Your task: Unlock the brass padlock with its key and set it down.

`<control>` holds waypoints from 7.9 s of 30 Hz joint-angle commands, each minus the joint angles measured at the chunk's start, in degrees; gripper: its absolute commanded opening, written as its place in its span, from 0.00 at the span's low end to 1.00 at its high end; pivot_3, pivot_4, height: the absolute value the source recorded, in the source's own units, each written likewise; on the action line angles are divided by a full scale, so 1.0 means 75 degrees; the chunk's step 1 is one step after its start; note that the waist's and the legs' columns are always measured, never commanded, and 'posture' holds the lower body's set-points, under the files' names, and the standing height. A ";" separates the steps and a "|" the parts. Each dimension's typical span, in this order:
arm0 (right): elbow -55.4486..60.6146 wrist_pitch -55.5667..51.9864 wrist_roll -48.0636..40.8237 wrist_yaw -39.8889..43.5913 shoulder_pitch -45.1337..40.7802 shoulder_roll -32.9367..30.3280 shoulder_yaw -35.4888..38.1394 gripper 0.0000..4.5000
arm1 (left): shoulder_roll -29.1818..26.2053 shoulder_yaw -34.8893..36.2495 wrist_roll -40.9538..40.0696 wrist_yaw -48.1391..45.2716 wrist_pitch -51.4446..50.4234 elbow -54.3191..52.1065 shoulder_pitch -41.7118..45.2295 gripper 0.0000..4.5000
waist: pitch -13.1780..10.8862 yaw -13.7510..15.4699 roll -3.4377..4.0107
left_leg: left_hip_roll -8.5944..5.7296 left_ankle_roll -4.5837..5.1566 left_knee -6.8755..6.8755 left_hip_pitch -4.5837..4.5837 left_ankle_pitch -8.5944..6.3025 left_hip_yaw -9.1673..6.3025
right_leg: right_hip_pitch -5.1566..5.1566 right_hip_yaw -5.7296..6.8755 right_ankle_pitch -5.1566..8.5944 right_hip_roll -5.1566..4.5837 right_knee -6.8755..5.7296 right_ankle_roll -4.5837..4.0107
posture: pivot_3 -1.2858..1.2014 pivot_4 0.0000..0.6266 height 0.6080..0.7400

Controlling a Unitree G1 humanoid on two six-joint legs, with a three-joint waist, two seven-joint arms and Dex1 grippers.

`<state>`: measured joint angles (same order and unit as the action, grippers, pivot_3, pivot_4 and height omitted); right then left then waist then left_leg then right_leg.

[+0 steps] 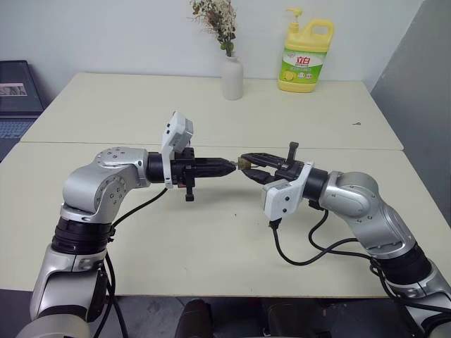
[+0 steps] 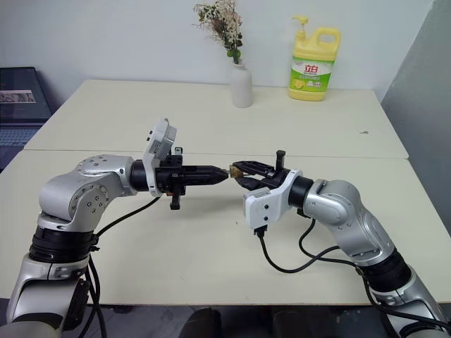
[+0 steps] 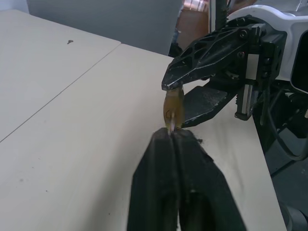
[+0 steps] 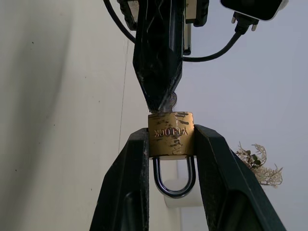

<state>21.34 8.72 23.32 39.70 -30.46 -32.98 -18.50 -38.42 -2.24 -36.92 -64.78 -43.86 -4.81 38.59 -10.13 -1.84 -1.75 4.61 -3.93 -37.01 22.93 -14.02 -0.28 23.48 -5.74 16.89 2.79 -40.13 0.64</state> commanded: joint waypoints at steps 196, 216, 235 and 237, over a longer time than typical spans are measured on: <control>0.0419 -0.0093 -0.0730 0.0257 0.0271 0.0289 0.0348 0.21 | 0.0163 0.0403 -0.0622 0.0051 -0.0980 -0.0521 0.0318 0.73 | 0.0000 -0.0002 0.0000 | -0.0001 0.0000 0.0000 0.0001 0.0000 -0.0012 | -0.0005 0.0007 0.0001 0.0000 0.0000 0.0001 | 0.52 0.24 1.00; 0.0465 -0.0131 -0.0767 0.0288 0.0180 0.0316 0.0347 0.21 | 0.0397 0.0062 -0.0436 0.0320 -0.0822 -0.0344 0.0431 0.45 | 0.0000 -0.0001 0.0000 | -0.0002 -0.0001 0.0000 -0.0001 0.0000 -0.0014 | -0.0005 0.0008 0.0000 0.0000 -0.0002 0.0000 | 0.52 0.24 1.00; 0.0489 -0.0107 -0.0697 0.0284 0.0125 0.0326 0.0304 0.21 | 0.0439 -0.0020 -0.0334 0.0245 -0.0723 -0.0118 0.0488 0.04 | 0.0000 -0.0001 0.0000 | -0.0002 0.0000 0.0000 0.0000 0.0000 -0.0014 | -0.0005 0.0007 0.0000 0.0000 -0.0002 0.0000 | 0.52 0.24 1.00; 0.0476 -0.0125 -0.0669 0.0278 0.0175 0.0281 0.0342 0.37 | 0.0427 -0.0015 -0.0338 0.0194 -0.0703 -0.0103 0.0483 0.04 | 0.0000 -0.0001 0.0000 | -0.0002 -0.0001 0.0000 0.0000 0.0000 -0.0014 | -0.0005 0.0007 0.0000 0.0000 -0.0002 0.0000 | 0.52 0.24 1.00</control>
<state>22.40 7.04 18.61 42.32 -28.23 -30.88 -16.87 -35.12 -2.89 -39.55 -63.13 -50.40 -4.93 41.13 -10.13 -1.85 -1.75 4.59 -3.93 -37.01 22.93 -14.01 -0.38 23.44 -5.69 16.89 2.79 -40.14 0.64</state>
